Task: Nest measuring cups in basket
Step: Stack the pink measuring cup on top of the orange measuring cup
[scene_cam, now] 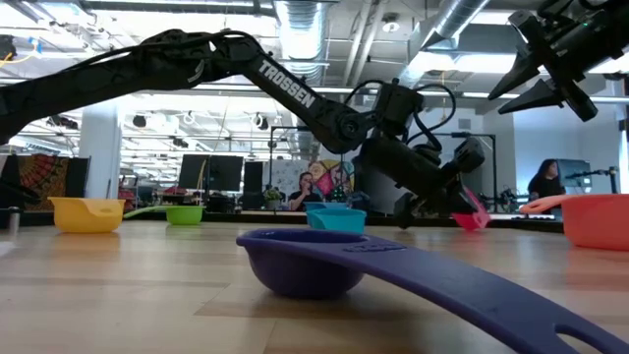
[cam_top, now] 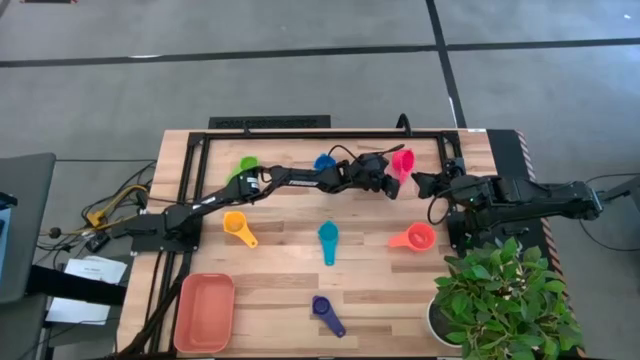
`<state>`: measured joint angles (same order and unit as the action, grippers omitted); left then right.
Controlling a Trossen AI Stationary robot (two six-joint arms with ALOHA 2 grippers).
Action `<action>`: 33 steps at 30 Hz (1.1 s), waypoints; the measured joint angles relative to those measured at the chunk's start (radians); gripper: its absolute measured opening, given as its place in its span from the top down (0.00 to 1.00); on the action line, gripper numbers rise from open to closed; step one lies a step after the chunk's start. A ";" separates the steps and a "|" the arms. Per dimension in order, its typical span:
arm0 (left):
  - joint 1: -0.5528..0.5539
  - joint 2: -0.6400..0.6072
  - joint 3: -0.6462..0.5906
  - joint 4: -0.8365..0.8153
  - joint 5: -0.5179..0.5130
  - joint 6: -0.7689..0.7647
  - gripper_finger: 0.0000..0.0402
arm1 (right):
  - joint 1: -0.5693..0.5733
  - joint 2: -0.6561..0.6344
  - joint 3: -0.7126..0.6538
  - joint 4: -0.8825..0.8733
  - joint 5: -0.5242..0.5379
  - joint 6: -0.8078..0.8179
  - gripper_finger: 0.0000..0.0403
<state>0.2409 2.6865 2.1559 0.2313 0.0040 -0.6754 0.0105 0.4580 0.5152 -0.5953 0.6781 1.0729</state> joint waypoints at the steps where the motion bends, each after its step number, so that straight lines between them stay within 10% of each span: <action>1: 0.000 0.000 0.000 -0.005 0.010 -0.001 0.98 | 0.000 0.000 0.000 0.000 0.000 0.000 0.61; 26: -0.013 -0.183 0.000 -0.472 0.315 0.127 1.00 | 0.034 0.000 0.000 -0.005 0.002 -0.008 0.67; 33: -0.010 -0.227 0.000 -0.510 0.605 0.171 1.00 | 0.033 0.000 0.000 -0.014 0.011 -0.027 0.68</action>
<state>0.2314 2.4592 2.1559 -0.2788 0.6088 -0.5044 0.0433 0.4576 0.5152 -0.6092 0.6888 1.0462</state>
